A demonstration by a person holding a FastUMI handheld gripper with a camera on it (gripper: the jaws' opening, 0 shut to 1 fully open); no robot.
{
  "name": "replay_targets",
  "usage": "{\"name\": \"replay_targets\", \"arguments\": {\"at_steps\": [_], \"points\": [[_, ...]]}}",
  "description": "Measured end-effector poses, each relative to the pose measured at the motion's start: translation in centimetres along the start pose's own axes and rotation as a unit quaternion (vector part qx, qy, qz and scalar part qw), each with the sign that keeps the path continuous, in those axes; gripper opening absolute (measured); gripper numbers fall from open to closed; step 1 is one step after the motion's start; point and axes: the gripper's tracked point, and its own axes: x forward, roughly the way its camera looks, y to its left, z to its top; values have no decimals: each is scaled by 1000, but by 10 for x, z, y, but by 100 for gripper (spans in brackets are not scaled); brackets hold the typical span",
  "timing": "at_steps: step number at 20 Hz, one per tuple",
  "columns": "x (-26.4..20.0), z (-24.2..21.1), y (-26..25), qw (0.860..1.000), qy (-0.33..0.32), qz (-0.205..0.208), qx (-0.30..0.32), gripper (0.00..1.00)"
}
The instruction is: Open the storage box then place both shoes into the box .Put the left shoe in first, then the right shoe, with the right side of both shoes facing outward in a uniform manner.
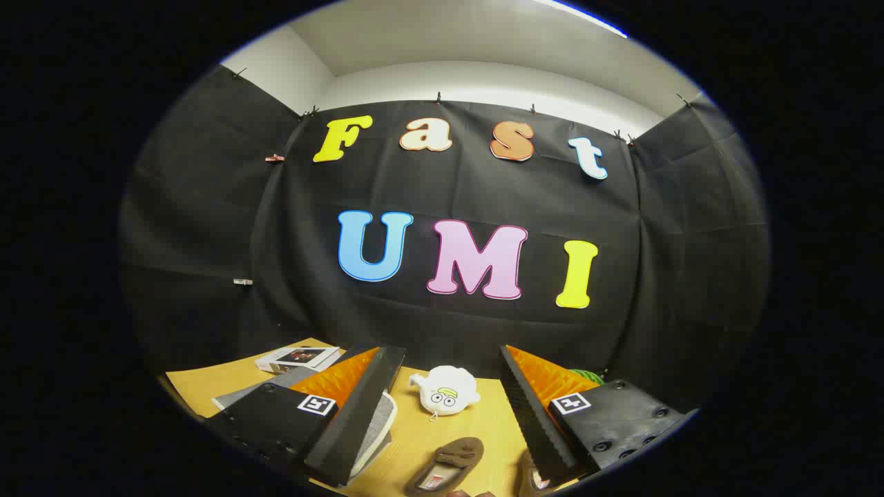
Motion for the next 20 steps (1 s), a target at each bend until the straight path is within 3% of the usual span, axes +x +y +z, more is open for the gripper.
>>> {"name": "replay_targets", "arguments": {"at_steps": [20], "points": [[-17,-5,-29,1000,12,-24,17,97]]}}
